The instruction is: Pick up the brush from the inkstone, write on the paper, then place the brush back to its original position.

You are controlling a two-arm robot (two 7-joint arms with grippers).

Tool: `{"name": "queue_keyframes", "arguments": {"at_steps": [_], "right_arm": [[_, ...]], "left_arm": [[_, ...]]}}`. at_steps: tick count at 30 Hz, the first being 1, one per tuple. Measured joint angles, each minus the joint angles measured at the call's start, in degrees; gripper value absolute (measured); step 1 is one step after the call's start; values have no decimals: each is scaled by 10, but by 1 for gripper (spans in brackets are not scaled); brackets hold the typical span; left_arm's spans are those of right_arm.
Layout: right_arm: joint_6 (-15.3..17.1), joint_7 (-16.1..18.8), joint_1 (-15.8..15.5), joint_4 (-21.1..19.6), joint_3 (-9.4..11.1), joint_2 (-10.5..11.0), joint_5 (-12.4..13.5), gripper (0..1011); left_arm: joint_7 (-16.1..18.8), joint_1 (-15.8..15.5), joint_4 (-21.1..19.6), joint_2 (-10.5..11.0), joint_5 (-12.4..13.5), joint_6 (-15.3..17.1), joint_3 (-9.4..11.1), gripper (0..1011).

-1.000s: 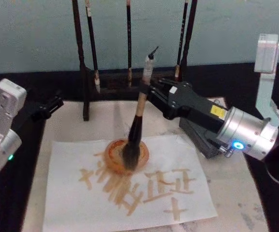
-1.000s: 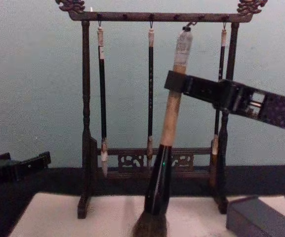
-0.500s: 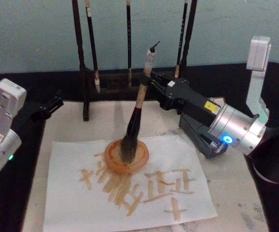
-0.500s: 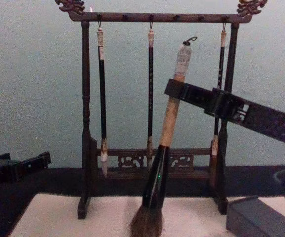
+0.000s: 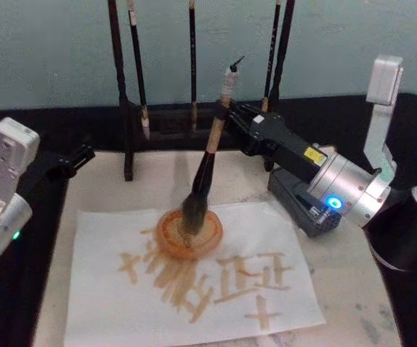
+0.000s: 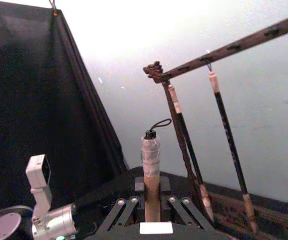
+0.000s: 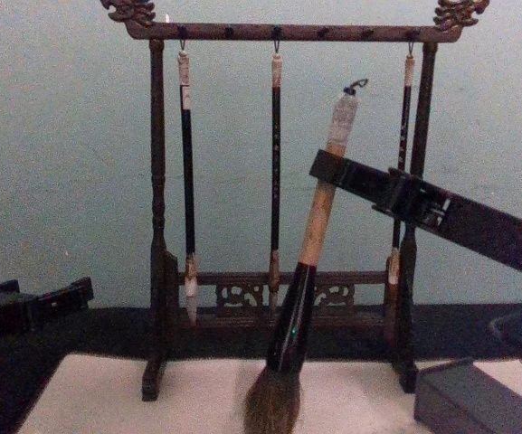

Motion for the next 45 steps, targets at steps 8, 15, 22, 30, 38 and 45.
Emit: {"name": "queue_keyframes", "arguments": {"at_steps": [8, 15, 22, 30, 38, 45], "right_arm": [[-1, 6, 1, 30, 10, -12, 16, 182], [-4, 14, -2, 57, 20, -21, 35, 182], [-4, 14, -5, 74, 30, -23, 47, 182], [-4, 6, -12, 83, 42, -23, 60, 182], [-1, -2, -15, 93, 49, -28, 70, 182], [3, 1, -16, 94, 51, -33, 83, 181]], "left_arm": [[0, 0, 0, 0, 0, 0, 0, 1002], [0, 0, 0, 0, 0, 0, 0, 1002], [0, 0, 0, 0, 0, 0, 0, 1002], [0, 0, 0, 0, 0, 0, 0, 1002], [0, 0, 0, 0, 0, 0, 0, 1002], [0, 0, 0, 0, 0, 0, 0, 1002]]}}
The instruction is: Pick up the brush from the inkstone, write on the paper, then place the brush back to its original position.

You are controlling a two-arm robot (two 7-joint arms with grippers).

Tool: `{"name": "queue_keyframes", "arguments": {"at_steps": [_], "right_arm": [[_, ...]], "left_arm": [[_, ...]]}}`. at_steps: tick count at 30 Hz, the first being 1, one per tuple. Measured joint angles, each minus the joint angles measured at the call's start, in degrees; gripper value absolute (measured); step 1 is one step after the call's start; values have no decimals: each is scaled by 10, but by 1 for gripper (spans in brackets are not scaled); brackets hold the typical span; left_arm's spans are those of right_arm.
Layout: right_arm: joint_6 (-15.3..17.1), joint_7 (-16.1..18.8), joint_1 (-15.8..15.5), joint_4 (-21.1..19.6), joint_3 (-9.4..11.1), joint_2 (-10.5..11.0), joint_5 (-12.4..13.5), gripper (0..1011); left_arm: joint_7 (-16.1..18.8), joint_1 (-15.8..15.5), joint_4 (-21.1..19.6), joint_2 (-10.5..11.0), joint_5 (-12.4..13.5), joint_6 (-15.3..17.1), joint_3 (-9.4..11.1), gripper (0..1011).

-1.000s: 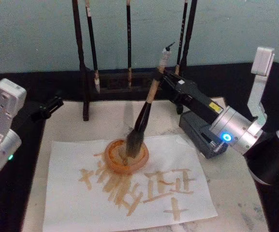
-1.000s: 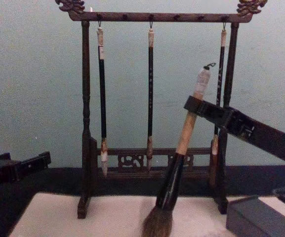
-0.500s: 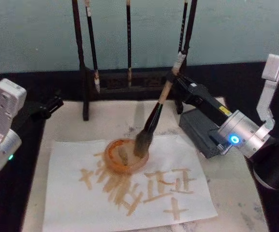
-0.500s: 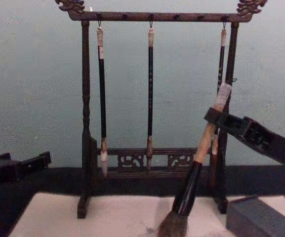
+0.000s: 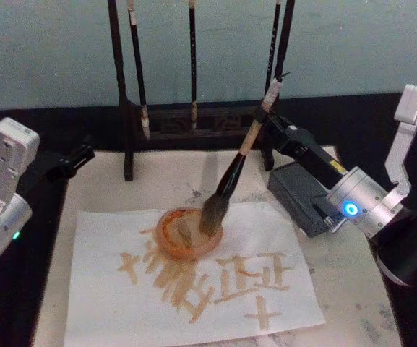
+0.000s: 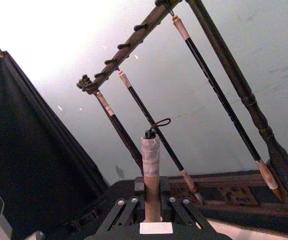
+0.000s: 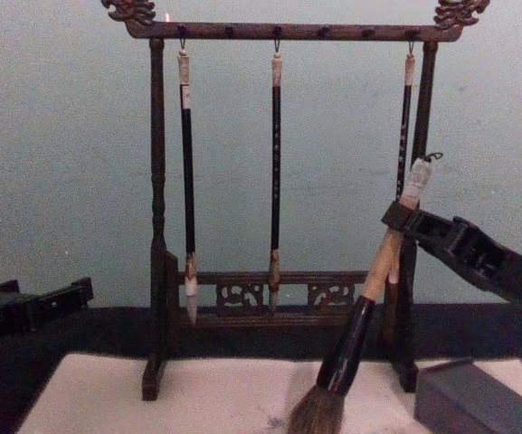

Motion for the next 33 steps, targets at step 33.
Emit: {"name": "queue_keyframes", "arguments": {"at_steps": [33], "right_arm": [[6, -17, -17, 41, 11, -37, 105, 182]], "left_arm": [[0, 0, 0, 0, 0, 0, 0, 1002]]}}
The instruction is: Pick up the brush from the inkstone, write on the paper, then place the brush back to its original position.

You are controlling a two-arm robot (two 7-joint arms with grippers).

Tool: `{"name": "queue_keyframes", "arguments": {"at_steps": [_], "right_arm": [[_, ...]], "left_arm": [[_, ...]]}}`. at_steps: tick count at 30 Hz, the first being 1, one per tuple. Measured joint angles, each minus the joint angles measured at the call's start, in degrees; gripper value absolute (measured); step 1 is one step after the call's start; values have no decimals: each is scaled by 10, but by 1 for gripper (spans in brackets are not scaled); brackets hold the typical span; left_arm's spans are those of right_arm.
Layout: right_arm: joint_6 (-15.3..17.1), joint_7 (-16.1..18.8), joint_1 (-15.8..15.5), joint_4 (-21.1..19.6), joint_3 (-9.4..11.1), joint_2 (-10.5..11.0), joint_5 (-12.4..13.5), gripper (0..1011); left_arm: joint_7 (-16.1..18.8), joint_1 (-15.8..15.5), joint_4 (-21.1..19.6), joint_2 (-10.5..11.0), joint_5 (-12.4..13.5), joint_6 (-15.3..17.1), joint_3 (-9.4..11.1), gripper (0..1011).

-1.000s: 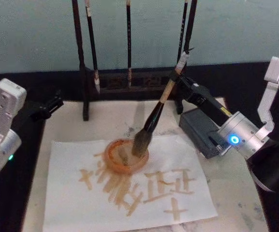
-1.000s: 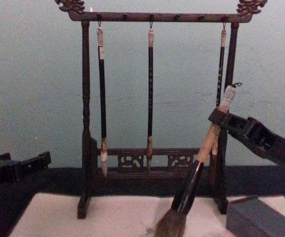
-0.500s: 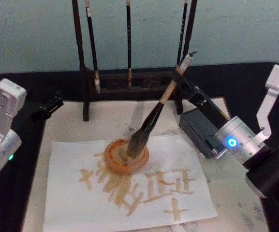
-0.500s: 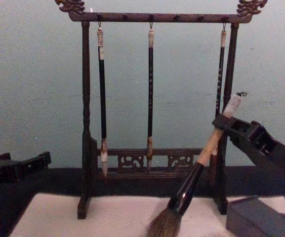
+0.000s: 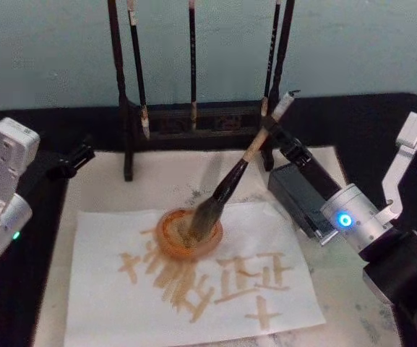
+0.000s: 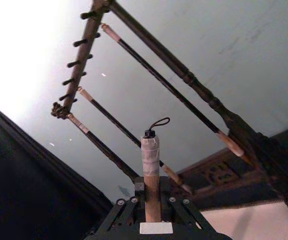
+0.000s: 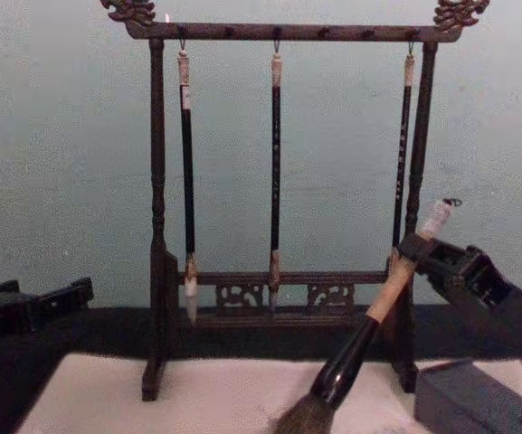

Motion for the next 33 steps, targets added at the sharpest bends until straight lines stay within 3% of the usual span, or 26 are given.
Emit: {"name": "queue_keyframes", "arguments": {"at_steps": [33], "right_arm": [[10, -32, 10, 47, 4, -1, 24, 182]], "left_arm": [[0, 0, 0, 0, 0, 0, 0, 1002]]}}
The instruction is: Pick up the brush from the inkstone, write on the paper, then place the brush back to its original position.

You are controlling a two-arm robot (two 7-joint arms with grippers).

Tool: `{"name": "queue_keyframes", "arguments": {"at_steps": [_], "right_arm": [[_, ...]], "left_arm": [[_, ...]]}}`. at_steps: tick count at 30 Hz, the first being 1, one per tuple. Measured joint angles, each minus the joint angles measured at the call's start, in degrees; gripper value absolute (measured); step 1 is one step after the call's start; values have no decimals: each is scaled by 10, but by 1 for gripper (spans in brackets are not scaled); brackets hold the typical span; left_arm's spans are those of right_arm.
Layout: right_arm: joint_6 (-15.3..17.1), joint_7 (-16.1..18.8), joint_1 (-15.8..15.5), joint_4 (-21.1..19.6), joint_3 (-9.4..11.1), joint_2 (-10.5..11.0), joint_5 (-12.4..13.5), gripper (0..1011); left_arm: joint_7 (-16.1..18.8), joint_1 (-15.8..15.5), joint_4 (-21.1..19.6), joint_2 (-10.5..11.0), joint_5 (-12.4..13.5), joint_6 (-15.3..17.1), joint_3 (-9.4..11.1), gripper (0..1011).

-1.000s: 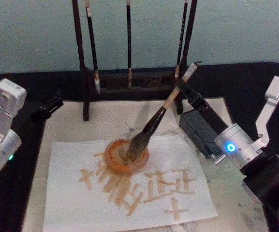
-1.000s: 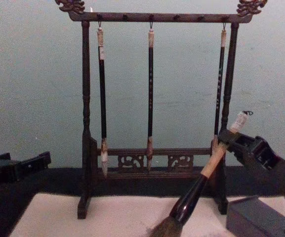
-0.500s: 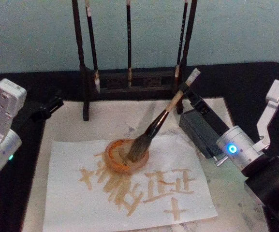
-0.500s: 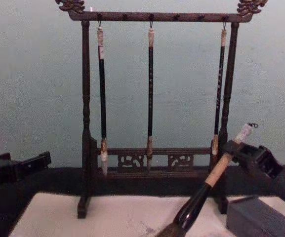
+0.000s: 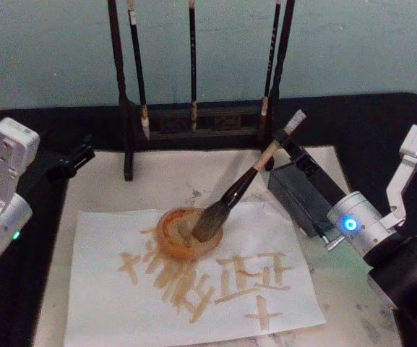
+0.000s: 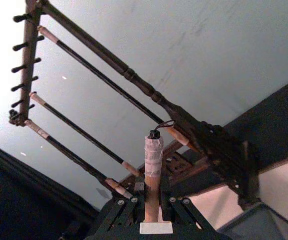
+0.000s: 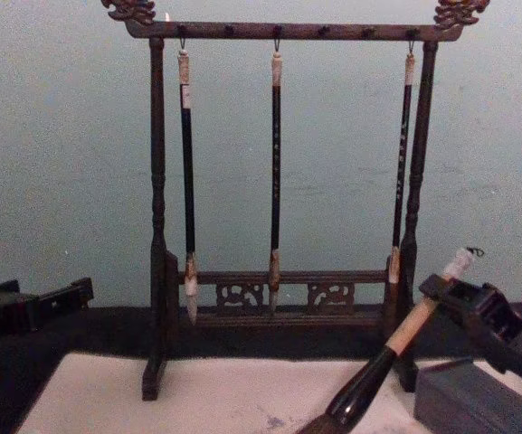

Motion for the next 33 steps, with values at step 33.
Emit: {"name": "queue_keyframes", "arguments": {"at_steps": [33], "right_arm": [[-5, -38, -5, 25, 17, -9, -5, 191]], "left_arm": [[0, 0, 0, 0, 0, 0, 0, 1002]]}}
